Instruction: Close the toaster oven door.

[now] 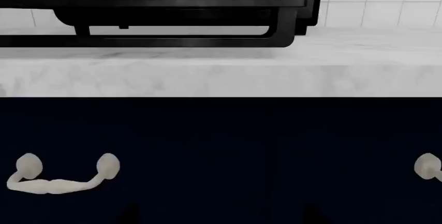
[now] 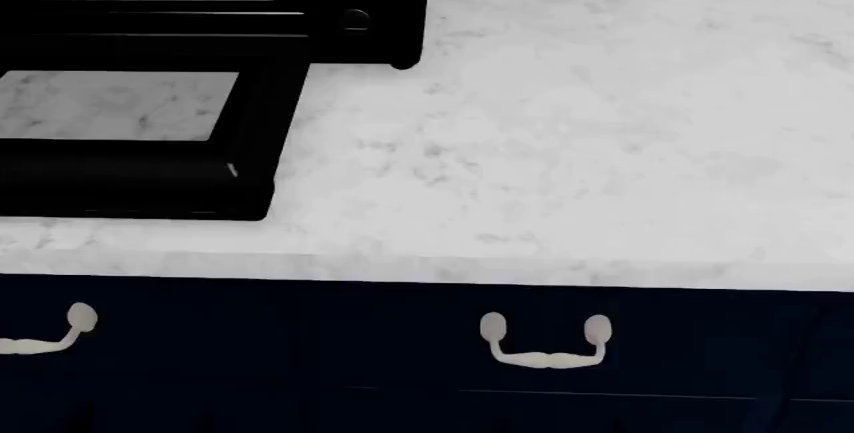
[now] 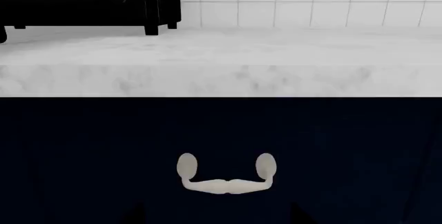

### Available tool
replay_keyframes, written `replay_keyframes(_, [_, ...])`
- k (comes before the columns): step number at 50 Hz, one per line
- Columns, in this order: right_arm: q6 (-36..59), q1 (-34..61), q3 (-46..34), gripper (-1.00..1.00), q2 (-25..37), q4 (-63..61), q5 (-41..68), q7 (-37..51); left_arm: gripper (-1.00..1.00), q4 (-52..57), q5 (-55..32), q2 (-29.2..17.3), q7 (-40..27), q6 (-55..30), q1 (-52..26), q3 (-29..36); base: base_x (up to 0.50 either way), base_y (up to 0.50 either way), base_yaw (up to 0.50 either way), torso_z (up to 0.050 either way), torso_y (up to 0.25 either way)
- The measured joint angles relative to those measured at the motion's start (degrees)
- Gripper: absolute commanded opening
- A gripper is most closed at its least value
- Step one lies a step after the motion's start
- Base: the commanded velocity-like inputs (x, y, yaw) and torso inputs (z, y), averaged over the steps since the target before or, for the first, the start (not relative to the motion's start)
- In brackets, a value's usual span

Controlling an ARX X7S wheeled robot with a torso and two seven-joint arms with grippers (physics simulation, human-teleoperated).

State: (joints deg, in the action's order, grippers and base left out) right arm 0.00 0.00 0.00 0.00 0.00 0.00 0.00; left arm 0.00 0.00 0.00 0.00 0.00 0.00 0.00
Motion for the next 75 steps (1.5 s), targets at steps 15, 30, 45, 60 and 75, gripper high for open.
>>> replay_keyframes(15, [-0.47, 0.35, -2.41, 1.00, 2.00, 0.87, 1.80, 2.90, 1.00, 0.31, -2.71, -1.91, -0.87, -0.46, -0.09, 2.66, 0.00, 0.00, 0.00, 0.018, 0.000])
replay_keyframes(30, [-1.30, 0.73, -4.07, 1.00, 3.48, 1.77, 3.09, 5.05, 1.00, 0.28, -4.48, -3.52, -2.06, -0.89, -0.84, 4.72, 0.00, 0.00, 0.00, 0.050, 0.000])
replay_keyframes(45, [-0.87, 1.20, -5.28, 1.00, 4.52, 1.42, 4.17, 6.60, 1.00, 2.78, -5.91, -4.91, -3.38, -3.23, -1.52, 5.91, 0.00, 0.00, 0.00, 0.050, 0.000])
replay_keyframes(60, [8.19, 3.42, -4.20, 1.00, 8.17, -12.66, 5.26, 8.51, 1.00, 10.41, -9.02, -7.90, -3.95, -14.14, -4.36, 5.73, 0.00, 0.00, 0.00, 0.007, 0.000])
replay_keyframes(75, [29.24, 13.68, 4.27, 1.00, 16.04, -38.77, 9.90, 10.14, 1.00, 21.75, -17.49, -12.35, -3.73, -32.21, -12.21, 0.83, 0.00, 0.00, 0.00, 0.000, 0.000])
